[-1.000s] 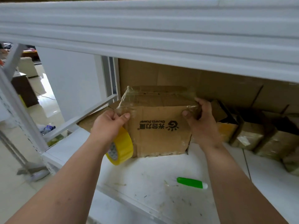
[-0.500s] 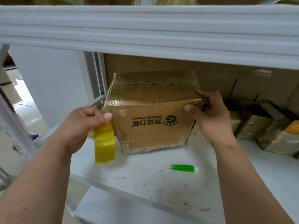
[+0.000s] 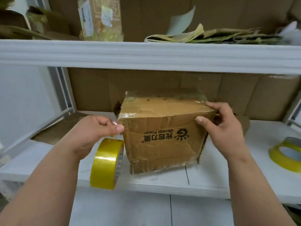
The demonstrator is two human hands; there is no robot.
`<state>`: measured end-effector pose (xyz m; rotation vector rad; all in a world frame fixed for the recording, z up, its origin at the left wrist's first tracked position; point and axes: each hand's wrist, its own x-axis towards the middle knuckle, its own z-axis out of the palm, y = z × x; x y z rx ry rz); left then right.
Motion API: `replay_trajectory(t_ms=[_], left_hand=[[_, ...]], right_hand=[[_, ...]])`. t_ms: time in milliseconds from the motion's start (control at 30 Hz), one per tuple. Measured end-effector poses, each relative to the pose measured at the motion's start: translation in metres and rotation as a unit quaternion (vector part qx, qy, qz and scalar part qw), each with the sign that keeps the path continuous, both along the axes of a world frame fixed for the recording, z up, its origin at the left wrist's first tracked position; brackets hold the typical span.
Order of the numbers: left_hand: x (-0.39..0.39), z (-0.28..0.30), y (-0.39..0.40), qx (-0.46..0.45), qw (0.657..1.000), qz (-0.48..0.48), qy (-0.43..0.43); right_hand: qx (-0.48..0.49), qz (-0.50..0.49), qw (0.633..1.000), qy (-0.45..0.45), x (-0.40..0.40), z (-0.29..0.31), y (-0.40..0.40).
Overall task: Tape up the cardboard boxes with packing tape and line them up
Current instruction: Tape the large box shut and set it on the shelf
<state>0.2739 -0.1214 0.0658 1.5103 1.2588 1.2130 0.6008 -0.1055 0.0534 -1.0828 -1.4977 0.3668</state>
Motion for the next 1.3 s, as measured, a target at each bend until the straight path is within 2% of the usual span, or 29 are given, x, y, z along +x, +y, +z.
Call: replay_trajectory(t_ms=[200, 367, 533, 600, 700, 733, 833, 933, 1033, 1133, 1300], left_hand=[[0.108, -0.004, -0.023, -0.043, 0.993, -0.107, -0.02], [0.194, -0.013, -0.033, -0.094, 0.983, -0.155, -0.033], [0.26, -0.006, -0.043, -0.119, 0.974, -0.191, 0.002], [0.263, -0.002, -0.038, -0.128, 0.976, -0.173, -0.009], [0.251, 0.0, -0.029, -0.124, 0.982, -0.109, -0.097], [0.256, -0.001, -0.023, -0.117, 0.981, -0.115, -0.101], [0.294, -0.01, -0.015, -0.113, 0.984, -0.131, -0.043], [0.323, -0.019, 0.01, -0.1, 0.991, -0.094, 0.004], [0.329, -0.023, 0.041, -0.116, 0.991, -0.07, 0.007], [0.333, -0.022, 0.064, -0.153, 0.986, -0.061, -0.037], [0.345, -0.017, 0.09, -0.163, 0.984, -0.054, -0.048]], right_hand=[[-0.029, -0.069, 0.997, -0.017, 0.11, -0.008, -0.071], [-0.054, -0.129, 0.99, -0.014, 0.191, -0.003, -0.126], [-0.079, -0.191, 0.978, -0.022, 0.245, -0.017, -0.158], [-0.09, -0.243, 0.966, -0.012, 0.271, -0.02, -0.17], [-0.095, -0.351, 0.928, 0.079, 0.311, -0.019, -0.189], [-0.086, -0.368, 0.921, 0.093, 0.32, -0.017, -0.189], [-0.105, -0.327, 0.932, 0.115, 0.33, -0.012, -0.167], [-0.187, -0.24, 0.939, 0.161, 0.333, -0.013, -0.131], [-0.262, -0.219, 0.921, 0.189, 0.344, -0.027, -0.097], [-0.319, -0.219, 0.896, 0.219, 0.352, -0.042, -0.072], [-0.367, -0.176, 0.856, 0.318, 0.358, -0.068, -0.034]])
